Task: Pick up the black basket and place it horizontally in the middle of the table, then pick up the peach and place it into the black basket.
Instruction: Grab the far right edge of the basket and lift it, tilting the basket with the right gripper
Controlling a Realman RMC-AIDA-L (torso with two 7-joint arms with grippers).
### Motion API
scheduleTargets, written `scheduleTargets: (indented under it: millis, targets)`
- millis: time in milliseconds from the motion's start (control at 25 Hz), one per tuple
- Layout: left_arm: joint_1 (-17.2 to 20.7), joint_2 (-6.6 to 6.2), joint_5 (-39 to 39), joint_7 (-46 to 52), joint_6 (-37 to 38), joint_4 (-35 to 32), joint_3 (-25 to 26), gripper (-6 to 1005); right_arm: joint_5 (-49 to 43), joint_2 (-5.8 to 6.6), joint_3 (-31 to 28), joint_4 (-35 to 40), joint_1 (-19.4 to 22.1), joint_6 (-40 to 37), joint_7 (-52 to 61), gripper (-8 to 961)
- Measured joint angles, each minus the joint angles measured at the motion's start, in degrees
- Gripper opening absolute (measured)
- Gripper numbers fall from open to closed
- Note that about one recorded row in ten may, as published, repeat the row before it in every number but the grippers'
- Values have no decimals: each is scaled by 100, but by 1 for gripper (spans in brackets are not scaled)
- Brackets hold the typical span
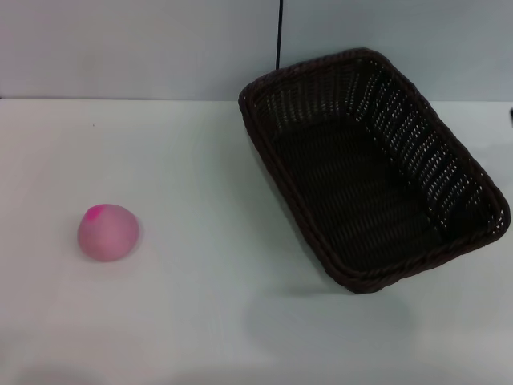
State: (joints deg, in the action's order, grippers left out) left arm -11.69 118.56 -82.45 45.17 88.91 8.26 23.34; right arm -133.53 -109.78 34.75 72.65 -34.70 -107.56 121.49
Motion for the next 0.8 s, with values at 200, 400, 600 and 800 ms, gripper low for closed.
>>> scheduleTargets:
  millis: [200, 400, 600, 800]
  targets:
    - [0, 0, 0, 7, -132, 0, 1, 827, -342, -135, 593, 6, -45, 277, -1, 525]
    - [-10, 0, 1, 9, -165, 0, 1, 827, -642, -286, 836, 5, -96, 534, -1, 528]
    - [-15, 0, 2, 10, -188, 0, -5, 826, -887, -456, 850, 22, -141, 786, -9, 531]
    - [-24, 0, 1, 66, -283, 0, -5, 827, -899, -547, 833, -134, -151, 1094, 4, 534]
